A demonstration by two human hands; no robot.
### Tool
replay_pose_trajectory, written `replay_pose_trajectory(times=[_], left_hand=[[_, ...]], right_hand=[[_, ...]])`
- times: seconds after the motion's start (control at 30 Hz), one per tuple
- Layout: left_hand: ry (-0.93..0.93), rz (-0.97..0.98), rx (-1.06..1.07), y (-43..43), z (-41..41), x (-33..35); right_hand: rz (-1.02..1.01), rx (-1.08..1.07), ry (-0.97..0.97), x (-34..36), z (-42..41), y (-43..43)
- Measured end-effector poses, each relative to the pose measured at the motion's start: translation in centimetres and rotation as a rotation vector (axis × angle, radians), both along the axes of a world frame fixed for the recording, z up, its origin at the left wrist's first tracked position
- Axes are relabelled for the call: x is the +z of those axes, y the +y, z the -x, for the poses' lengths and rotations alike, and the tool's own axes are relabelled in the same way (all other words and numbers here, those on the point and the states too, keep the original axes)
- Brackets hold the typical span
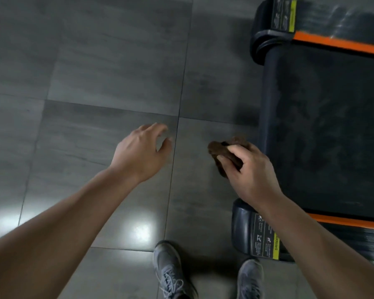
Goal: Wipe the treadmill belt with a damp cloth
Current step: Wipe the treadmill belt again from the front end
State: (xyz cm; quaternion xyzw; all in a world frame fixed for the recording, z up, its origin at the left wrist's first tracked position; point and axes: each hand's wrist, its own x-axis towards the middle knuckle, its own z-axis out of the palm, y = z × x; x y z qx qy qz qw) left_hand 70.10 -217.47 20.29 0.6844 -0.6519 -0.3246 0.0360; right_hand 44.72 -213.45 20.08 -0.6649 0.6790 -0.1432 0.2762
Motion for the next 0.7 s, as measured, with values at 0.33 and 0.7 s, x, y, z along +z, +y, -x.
replay_pose_trajectory(times=[0.33,0.7], left_hand=[[0.0,0.087,-0.035,-11.3,-1.4,7.5],[-0.058,0.084,-0.126,-31.0,-0.6,7.0]], right_hand=[[0.02,0.021,-0.005,6.2,-2.0,-6.8],[0.036,-0.061,0.037,4.6,-1.0,-23.8]])
